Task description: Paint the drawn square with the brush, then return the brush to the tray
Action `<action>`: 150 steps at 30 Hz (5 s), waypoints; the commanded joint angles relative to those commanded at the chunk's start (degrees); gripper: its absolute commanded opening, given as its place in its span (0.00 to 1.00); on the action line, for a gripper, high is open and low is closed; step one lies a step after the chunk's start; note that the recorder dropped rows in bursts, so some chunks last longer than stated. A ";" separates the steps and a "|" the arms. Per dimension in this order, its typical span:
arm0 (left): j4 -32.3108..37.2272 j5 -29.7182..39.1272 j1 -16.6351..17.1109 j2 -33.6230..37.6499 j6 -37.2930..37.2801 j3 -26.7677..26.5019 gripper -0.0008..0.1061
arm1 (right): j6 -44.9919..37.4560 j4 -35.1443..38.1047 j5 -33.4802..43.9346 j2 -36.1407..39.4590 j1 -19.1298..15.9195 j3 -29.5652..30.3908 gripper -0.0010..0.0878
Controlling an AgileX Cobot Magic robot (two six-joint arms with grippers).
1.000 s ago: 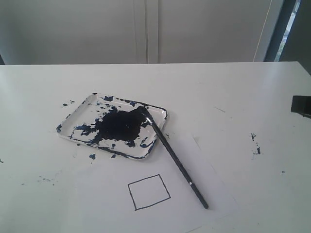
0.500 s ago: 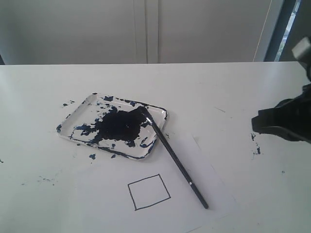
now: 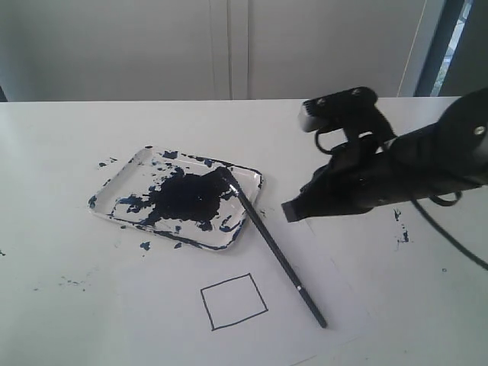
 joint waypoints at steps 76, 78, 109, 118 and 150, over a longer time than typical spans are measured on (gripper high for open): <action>0.00 0.00 0.00 0.00 0.00 0.00 0.01 | -0.79 -4.36 9.83 3.80 0.44 -5.69 0.01; 0.00 0.00 0.00 0.00 0.00 0.00 0.01 | 1.99 -9.32 15.42 0.52 0.64 -5.69 0.01; 1.76 0.00 0.07 0.00 6.21 0.00 0.01 | 22.58 -26.28 56.33 -13.36 0.90 -13.98 0.01; 1.76 -1.95 0.07 0.00 9.27 0.00 0.01 | 22.58 -26.28 56.70 -13.36 0.90 -13.98 0.01; 34.96 -32.27 0.07 0.00 -60.25 -2.04 0.01 | 21.17 -24.06 53.93 -13.36 0.90 -13.98 0.01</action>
